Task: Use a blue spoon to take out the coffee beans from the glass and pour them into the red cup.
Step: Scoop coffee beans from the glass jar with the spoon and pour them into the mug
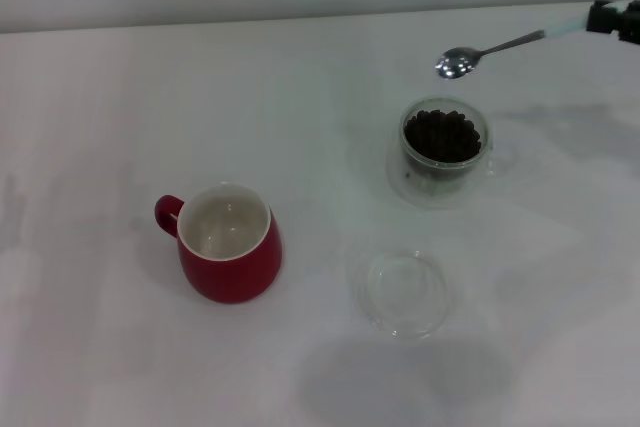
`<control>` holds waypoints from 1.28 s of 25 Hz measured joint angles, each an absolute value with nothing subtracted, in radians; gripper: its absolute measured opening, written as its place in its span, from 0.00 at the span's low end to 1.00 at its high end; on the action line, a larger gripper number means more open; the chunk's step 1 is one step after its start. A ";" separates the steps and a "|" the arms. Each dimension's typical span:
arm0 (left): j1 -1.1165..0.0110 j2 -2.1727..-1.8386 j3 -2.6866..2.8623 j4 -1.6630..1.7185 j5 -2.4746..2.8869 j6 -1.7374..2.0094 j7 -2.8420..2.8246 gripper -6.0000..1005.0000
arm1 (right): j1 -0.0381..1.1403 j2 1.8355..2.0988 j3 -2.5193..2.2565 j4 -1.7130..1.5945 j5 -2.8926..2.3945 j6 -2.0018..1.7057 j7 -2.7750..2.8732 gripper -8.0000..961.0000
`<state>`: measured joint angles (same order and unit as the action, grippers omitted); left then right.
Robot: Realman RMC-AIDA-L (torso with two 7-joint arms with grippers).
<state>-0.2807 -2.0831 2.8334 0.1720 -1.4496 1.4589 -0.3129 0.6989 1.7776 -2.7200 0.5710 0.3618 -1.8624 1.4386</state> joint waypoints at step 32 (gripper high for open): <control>-0.301 -2.086 2.833 0.175 -1.450 1.452 -0.313 0.73 | 0.841 1.995 -2.827 1.018 0.238 -1.855 1.438 0.16</control>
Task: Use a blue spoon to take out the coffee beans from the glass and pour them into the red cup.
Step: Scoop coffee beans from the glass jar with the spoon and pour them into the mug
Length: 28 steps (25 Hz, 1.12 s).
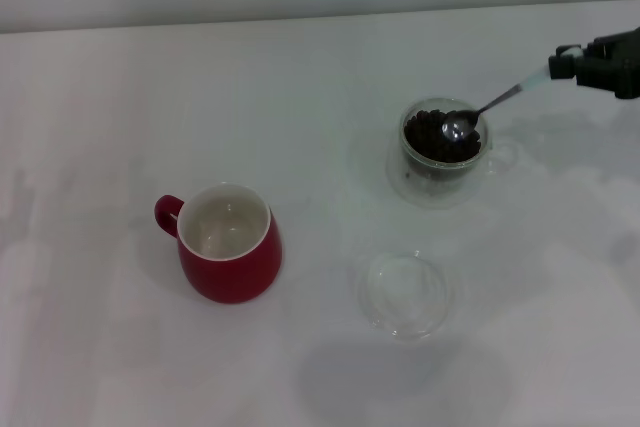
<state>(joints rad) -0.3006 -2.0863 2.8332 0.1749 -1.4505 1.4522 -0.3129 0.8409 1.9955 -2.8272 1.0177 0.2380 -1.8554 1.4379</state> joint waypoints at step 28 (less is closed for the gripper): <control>-0.301 -2.085 2.841 0.168 -1.448 1.447 -0.313 0.73 | 0.801 1.997 -2.825 0.924 0.215 -1.798 1.796 0.16</control>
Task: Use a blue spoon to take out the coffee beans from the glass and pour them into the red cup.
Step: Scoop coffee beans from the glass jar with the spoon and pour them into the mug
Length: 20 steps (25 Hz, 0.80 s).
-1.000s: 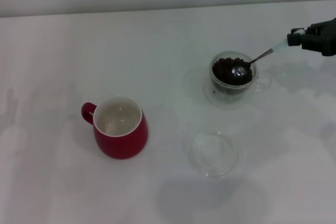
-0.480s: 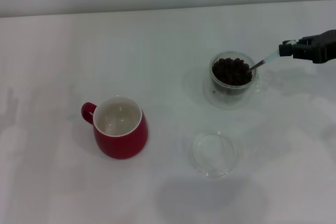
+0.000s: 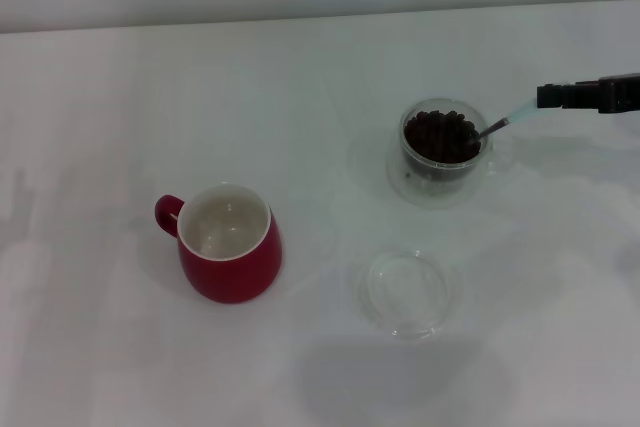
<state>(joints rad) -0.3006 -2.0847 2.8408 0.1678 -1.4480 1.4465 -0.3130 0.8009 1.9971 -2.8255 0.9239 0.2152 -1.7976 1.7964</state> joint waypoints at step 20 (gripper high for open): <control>-0.295 -2.083 2.841 0.166 -1.448 1.447 -0.313 0.73 | 0.744 1.990 -2.824 0.854 0.286 -1.750 1.979 0.16</control>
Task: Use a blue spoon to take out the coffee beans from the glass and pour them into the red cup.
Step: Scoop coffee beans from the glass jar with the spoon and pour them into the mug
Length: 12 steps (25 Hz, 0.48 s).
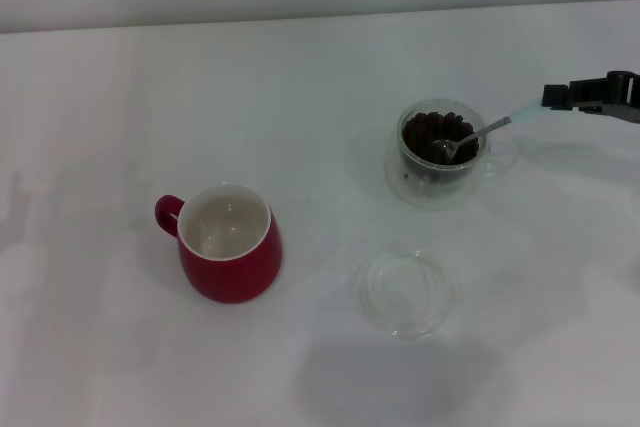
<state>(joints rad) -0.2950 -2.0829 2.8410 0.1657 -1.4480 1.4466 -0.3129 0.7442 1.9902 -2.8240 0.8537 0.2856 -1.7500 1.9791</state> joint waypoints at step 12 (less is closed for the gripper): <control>-0.292 -2.082 2.836 0.164 -1.448 1.447 -0.313 0.73 | 0.673 1.921 -2.824 0.690 0.348 -1.711 2.012 0.16</control>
